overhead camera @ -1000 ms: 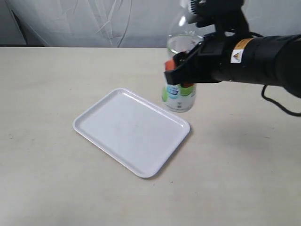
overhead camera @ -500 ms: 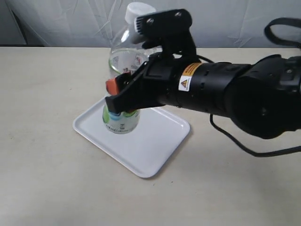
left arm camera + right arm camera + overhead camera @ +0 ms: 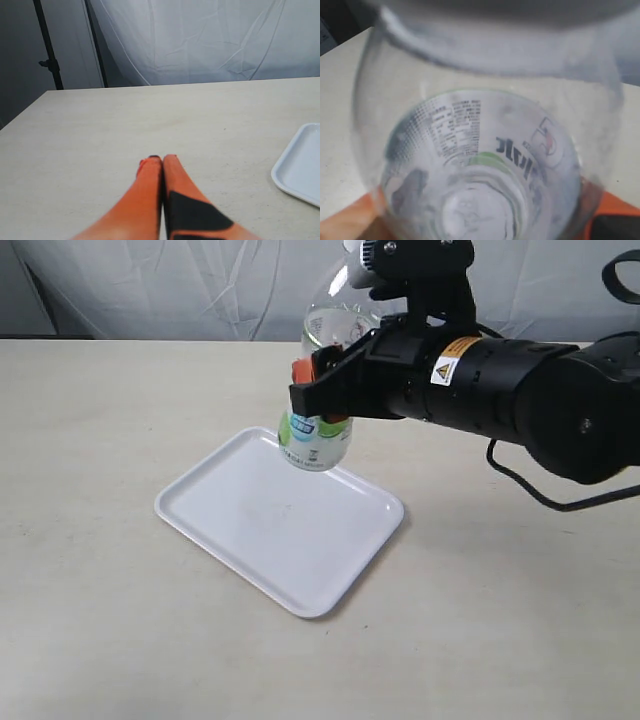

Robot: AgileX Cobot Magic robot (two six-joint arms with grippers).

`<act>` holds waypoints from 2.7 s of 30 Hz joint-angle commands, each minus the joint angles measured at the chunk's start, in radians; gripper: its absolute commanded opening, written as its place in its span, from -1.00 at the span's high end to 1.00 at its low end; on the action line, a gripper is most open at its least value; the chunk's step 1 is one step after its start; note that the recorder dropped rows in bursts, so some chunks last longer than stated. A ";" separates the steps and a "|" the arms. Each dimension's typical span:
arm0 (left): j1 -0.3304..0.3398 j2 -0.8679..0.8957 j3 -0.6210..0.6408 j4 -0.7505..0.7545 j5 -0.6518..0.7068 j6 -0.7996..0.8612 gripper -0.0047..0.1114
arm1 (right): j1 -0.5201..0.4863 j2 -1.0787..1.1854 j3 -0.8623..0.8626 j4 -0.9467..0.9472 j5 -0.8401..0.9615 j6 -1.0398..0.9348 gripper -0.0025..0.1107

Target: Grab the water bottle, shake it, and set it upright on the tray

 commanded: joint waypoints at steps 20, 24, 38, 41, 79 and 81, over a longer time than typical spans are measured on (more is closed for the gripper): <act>-0.006 -0.005 0.002 -0.001 -0.004 -0.006 0.92 | 0.014 0.269 -0.008 -0.065 -0.174 -0.009 0.97; -0.006 -0.005 0.002 -0.001 -0.004 -0.006 0.92 | 0.014 0.275 -0.008 -0.102 -0.166 -0.009 0.97; -0.006 -0.005 0.002 -0.001 -0.004 -0.006 0.92 | 0.014 0.275 -0.008 -0.170 -0.123 -0.009 -0.20; -0.006 -0.005 0.002 -0.001 -0.004 -0.006 0.92 | 0.014 0.275 -0.008 -0.170 -0.119 -0.009 -0.43; -0.006 -0.005 0.002 -0.001 -0.004 -0.006 0.92 | -0.037 -0.391 -0.006 -0.163 0.376 -0.015 0.97; -0.006 -0.005 0.002 -0.001 -0.004 -0.006 0.92 | -0.094 -0.427 0.010 -0.170 0.383 0.053 0.97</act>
